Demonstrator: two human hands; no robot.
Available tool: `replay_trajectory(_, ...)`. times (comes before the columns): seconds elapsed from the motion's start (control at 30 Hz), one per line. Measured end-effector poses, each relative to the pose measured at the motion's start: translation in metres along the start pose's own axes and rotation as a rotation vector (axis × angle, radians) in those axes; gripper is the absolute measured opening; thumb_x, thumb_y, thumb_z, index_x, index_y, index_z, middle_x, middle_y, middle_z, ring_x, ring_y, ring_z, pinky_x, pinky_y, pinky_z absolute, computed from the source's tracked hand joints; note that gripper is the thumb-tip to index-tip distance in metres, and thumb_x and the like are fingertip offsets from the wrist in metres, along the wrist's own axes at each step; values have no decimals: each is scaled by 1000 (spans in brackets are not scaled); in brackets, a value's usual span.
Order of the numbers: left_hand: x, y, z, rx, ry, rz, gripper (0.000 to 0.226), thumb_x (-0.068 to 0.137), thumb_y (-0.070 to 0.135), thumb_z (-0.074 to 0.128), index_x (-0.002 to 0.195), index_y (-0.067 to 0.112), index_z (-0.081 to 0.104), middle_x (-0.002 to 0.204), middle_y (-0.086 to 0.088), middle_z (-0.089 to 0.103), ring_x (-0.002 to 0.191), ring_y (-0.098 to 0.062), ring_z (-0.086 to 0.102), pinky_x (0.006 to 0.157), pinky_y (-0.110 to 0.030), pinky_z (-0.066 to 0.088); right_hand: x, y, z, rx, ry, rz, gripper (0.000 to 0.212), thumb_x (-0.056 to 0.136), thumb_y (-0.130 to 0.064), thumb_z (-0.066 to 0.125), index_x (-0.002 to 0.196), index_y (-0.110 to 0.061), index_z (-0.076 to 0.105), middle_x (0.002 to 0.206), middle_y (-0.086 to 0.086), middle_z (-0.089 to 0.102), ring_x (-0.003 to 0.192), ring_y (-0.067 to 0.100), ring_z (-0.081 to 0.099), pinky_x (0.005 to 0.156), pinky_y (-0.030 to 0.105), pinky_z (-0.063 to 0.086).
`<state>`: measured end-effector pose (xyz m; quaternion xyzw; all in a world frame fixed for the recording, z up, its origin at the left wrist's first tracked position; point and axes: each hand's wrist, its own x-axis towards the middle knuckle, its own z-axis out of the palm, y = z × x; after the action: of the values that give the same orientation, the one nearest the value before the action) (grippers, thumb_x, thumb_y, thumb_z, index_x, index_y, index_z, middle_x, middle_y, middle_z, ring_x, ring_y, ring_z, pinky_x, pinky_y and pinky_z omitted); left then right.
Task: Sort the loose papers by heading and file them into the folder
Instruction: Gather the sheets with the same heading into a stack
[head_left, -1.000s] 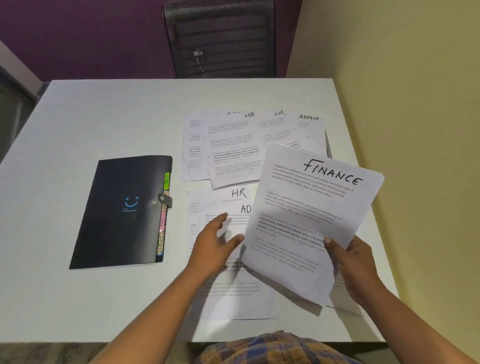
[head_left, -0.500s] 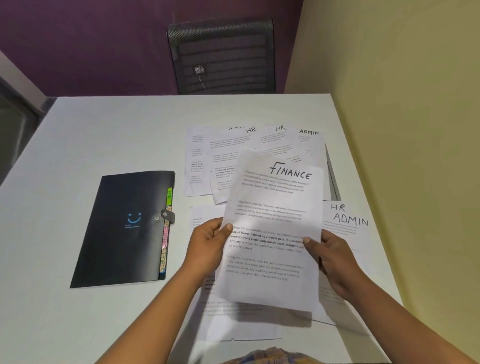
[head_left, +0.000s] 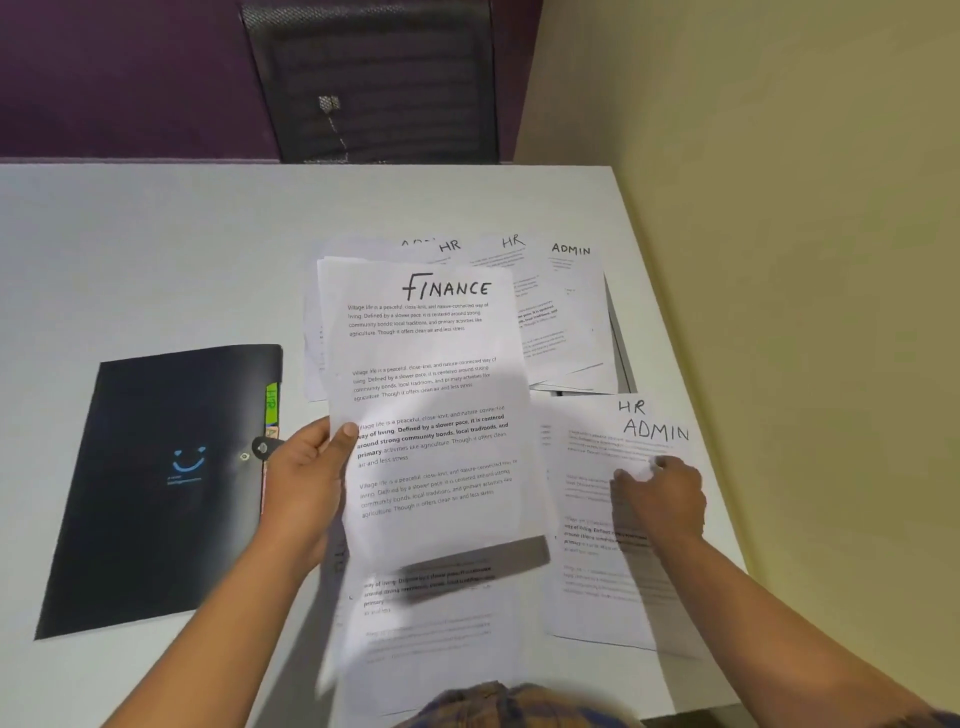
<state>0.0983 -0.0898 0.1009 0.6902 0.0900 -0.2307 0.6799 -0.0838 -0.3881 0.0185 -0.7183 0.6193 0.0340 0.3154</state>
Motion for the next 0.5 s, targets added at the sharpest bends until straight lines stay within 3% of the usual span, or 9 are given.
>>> replay_trajectory(0.07,5,-1,6,-12,-13,-17,18,97,12,56,110,11,69,92,-4,75,65,-7,71,49,-16,51,9,17,-6,-114,38,158,63,64,-49,75,111,-10,58,122,14,54,110,38,55,88,48,53)
replay_trajectory(0.13,10,-2,12,-36,-23,-39,18,97,11,56,110,8,68,95,-5,74,67,-8,72,53,-18,55,12,30,-7,-199,-1,205,65,54,-53,72,104,-13,58,117,13,56,107,35,55,87,45,53)
replay_trajectory(0.2,16,-3,18,-31,-33,-48,17,96,10,56,110,7,67,94,-4,74,64,-7,71,53,-17,54,9,35,-7,-240,-24,196,73,53,-50,77,112,-14,55,118,12,55,109,35,56,85,43,52)
replay_trajectory(0.3,22,-4,26,-8,-37,-45,18,96,8,56,110,6,67,73,5,75,54,-2,66,45,-12,47,5,33,-7,-239,-1,196,85,47,-52,82,118,-16,51,119,11,53,108,34,57,85,44,54)
replay_trajectory(0.4,27,-4,31,-12,-51,-54,18,96,9,57,110,9,68,80,5,77,64,-5,71,50,-15,52,8,25,-5,-133,48,127,87,60,-52,82,132,-15,49,131,13,49,117,36,54,94,49,50)
replay_trajectory(0.5,33,1,34,-42,-48,-62,21,96,9,57,113,10,69,94,-1,77,74,-9,73,59,-18,58,21,-2,-3,55,61,-12,73,77,-38,77,138,-11,47,138,13,48,124,33,51,102,47,44)
